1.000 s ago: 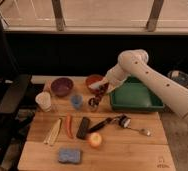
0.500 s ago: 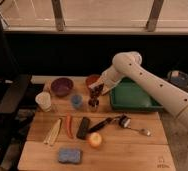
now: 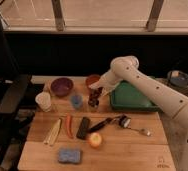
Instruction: Place grapes in metal cup
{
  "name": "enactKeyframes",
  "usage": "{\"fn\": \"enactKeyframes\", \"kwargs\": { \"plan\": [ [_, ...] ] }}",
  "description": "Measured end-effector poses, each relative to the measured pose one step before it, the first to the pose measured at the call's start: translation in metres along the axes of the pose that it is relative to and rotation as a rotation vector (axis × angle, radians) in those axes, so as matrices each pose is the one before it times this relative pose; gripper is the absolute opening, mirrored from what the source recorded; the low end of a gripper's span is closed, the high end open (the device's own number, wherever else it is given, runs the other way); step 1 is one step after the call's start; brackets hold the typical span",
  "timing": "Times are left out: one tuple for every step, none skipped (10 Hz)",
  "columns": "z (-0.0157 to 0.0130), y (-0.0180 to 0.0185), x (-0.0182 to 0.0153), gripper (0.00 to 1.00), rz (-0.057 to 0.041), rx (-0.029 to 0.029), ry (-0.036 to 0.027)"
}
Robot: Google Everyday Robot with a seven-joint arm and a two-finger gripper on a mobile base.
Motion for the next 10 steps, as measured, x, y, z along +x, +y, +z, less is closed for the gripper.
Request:
{"fn": "enactKeyframes", "kwargs": {
  "plan": [
    [0.00297, 0.00222, 0.00036, 0.62, 0.00547, -0.00392, -0.00280],
    [0.00202, 0.00139, -0.00043, 0.62, 0.00401, -0.00189, -0.00396],
    [0.00194, 0.00173, -0.00144, 0.62, 0.00332, -0.00246, -0.00621],
    [0.00200, 0.00225, -0.00257, 0.62, 0.00181, -0.00279, -0.00832],
    [0.00178, 0.00228, -0.00394, 0.62, -0.00014, -0.00425, -0.01042],
    [-0.00016, 0.00297, -0.00224, 0.62, 0.00255, -0.00401, -0.00801],
    [-0.00104, 0.00140, 0.00138, 0.62, 0.00243, 0.00060, 0.00106],
    [0.00018, -0.00033, -0.00043, 0.62, -0.00087, -0.00012, -0.00047],
    [0.00072, -0.00102, -0.00108, 0.62, -0.00239, -0.00051, -0.00096],
    [0.00007, 0.00012, 0.00002, 0.62, -0.00019, -0.00017, -0.00004]
  ]
}}
